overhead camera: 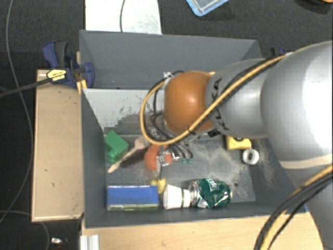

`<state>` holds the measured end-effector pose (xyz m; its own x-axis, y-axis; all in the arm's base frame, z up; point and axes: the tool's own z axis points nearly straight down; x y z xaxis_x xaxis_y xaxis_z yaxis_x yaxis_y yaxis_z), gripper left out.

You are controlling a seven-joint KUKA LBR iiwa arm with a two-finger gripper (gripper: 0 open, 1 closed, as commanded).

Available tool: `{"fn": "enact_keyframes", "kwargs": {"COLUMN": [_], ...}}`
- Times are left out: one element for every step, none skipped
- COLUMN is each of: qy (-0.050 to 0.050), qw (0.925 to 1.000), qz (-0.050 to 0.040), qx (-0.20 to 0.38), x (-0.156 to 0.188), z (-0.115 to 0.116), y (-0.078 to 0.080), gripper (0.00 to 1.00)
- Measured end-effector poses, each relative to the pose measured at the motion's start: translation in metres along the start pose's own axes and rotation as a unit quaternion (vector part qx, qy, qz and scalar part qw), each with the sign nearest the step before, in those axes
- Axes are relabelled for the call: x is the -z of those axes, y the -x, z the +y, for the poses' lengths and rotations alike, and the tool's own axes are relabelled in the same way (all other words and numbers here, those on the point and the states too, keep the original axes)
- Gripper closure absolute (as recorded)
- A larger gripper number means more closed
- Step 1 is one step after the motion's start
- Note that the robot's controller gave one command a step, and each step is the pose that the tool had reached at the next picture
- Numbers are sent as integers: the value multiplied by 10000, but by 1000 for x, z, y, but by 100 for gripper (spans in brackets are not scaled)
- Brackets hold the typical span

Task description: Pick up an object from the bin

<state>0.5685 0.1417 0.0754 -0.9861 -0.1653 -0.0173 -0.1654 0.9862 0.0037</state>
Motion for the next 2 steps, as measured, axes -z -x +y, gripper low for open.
{"fn": "enact_keyframes", "kwargs": {"qy": [0,0], "qw": [9987,9988], "qz": [-31,-30], "qx": [507,499], "x": [-4,-4], "z": [-16,-16], "y": [12,12], "gripper": [100,100]}}
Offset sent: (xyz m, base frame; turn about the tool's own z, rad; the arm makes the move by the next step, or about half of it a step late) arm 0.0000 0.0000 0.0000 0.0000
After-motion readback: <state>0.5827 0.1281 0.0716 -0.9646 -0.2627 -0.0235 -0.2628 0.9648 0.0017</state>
